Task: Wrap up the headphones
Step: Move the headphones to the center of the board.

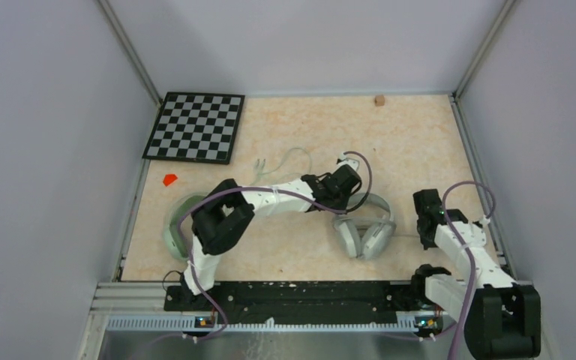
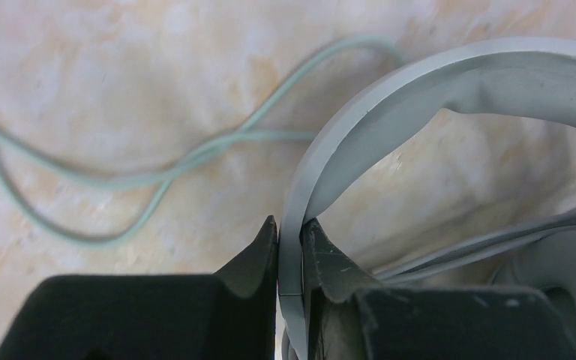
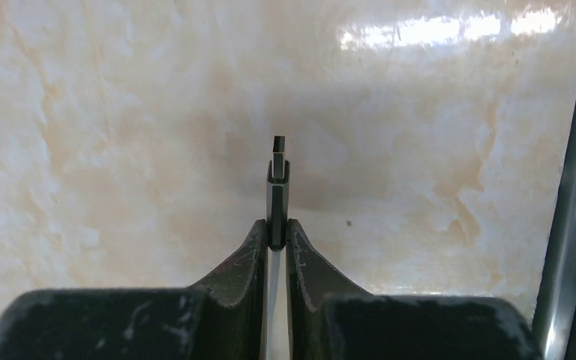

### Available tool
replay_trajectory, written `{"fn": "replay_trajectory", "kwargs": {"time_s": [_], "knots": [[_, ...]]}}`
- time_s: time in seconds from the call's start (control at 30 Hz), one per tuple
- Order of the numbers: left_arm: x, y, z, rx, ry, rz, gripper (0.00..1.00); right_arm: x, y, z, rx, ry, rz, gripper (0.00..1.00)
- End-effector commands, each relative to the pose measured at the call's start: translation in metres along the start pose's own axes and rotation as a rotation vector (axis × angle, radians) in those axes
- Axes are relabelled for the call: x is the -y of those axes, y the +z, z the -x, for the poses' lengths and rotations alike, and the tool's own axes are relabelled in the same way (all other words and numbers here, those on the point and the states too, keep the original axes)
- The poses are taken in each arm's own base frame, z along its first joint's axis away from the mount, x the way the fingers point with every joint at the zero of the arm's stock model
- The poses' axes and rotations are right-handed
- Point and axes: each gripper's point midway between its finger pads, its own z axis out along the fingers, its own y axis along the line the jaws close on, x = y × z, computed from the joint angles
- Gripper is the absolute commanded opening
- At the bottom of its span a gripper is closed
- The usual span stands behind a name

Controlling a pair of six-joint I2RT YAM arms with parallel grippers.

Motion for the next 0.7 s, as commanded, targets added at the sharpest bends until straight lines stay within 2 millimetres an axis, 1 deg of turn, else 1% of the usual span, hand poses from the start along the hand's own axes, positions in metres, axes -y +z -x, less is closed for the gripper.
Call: {"fn": "replay_trajectory", "kwargs": {"time_s": [0.0,0.07,0.13,0.2,0.23,0.3,0.4,0.5,0.6,0.67], "knots": [[0.024,0.018,0.031,0.063,-0.027,0.005,0.14,-0.036,-0.003,0.036,0.113,-0.04,0.061,0.0],[0.036,0.024,0.042,0.08,-0.027,-0.018,0.14,-0.05,0.0,0.046,0.142,-0.049,0.074,0.0],[0.047,0.032,0.053,0.104,-0.022,-0.043,0.14,-0.057,0.002,0.052,0.166,-0.06,0.064,0.0],[0.057,0.039,0.063,0.123,-0.023,-0.065,0.14,-0.06,0.005,0.057,0.185,-0.067,0.034,0.0],[0.06,0.046,0.063,0.119,-0.019,-0.071,0.14,-0.061,0.007,0.059,0.195,-0.07,0.016,0.0],[0.069,0.052,0.07,0.128,-0.018,-0.088,0.14,-0.063,0.013,0.068,0.22,-0.069,-0.016,0.0],[0.073,0.059,0.073,0.134,-0.015,-0.094,0.14,-0.058,0.028,0.085,0.259,-0.032,-0.085,0.0],[0.075,0.062,0.078,0.157,-0.007,-0.102,0.15,-0.061,0.04,0.095,0.265,-0.032,-0.118,0.0],[0.079,0.063,0.083,0.177,0.003,-0.116,0.17,-0.069,0.044,0.099,0.28,-0.041,-0.112,0.0],[0.083,0.062,0.087,0.187,0.01,-0.135,0.19,-0.079,0.047,0.097,0.265,-0.06,-0.075,0.0]]}}
